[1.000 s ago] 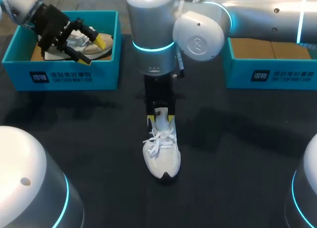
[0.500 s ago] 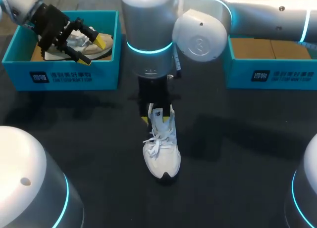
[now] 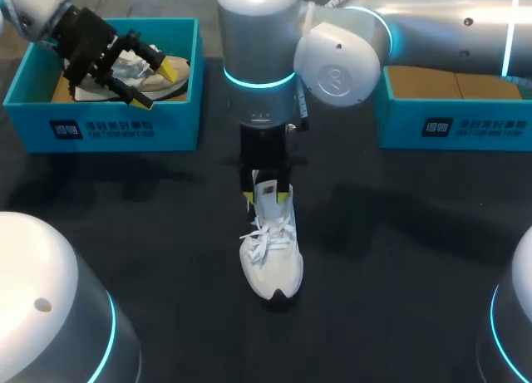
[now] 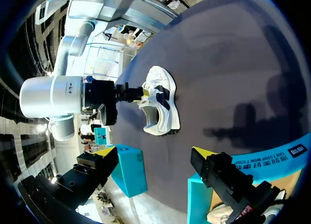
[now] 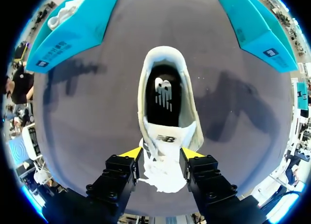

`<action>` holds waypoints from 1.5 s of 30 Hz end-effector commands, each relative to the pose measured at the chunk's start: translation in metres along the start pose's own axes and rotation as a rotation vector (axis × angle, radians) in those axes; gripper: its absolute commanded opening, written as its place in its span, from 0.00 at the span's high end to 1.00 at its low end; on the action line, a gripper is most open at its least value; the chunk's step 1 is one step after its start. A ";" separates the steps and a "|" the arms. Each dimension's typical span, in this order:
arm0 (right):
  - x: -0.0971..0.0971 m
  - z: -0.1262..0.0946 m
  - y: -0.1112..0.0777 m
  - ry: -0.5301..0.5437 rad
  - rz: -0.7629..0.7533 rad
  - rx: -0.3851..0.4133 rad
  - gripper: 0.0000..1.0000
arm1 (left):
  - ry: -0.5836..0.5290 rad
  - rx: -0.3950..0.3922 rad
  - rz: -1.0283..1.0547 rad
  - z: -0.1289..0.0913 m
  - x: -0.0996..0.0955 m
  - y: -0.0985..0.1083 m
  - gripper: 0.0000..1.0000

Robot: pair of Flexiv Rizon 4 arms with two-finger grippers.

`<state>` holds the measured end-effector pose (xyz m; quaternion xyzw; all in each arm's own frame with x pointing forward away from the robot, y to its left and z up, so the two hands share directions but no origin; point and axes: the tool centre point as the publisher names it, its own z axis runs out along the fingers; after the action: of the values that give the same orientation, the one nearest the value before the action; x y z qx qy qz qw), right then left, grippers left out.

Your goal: Take the shoe out of the shoebox, open the shoe tongue, remove and reinsert the insole, then place the shoe into the shoebox

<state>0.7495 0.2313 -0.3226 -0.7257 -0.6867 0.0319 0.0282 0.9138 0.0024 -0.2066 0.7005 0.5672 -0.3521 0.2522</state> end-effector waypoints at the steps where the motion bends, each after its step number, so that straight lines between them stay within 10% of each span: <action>1: -0.005 0.005 0.005 0.006 0.001 0.009 0.53 | 0.003 0.002 0.001 -0.001 0.000 0.000 0.00; 19: -0.018 -0.024 -0.007 -0.048 -0.009 -0.060 0.60 | 0.003 0.002 0.001 -0.001 0.000 0.000 0.00; 26: -0.013 -0.033 -0.003 -0.026 -0.195 -0.200 0.51 | 0.003 0.002 0.001 -0.001 0.000 0.000 0.00; 33: -0.012 -0.045 -0.006 -0.015 -0.420 -0.288 0.02 | 0.003 0.002 0.001 -0.001 0.000 0.000 0.00; 45: -0.008 -0.049 -0.018 -0.054 -0.760 -0.289 0.00 | 0.003 0.002 0.001 -0.001 0.000 0.000 0.00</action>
<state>0.7331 0.2264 -0.2716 -0.4237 -0.8999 -0.0577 -0.0857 0.9139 0.0024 -0.2066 0.7005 0.5672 -0.3521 0.2522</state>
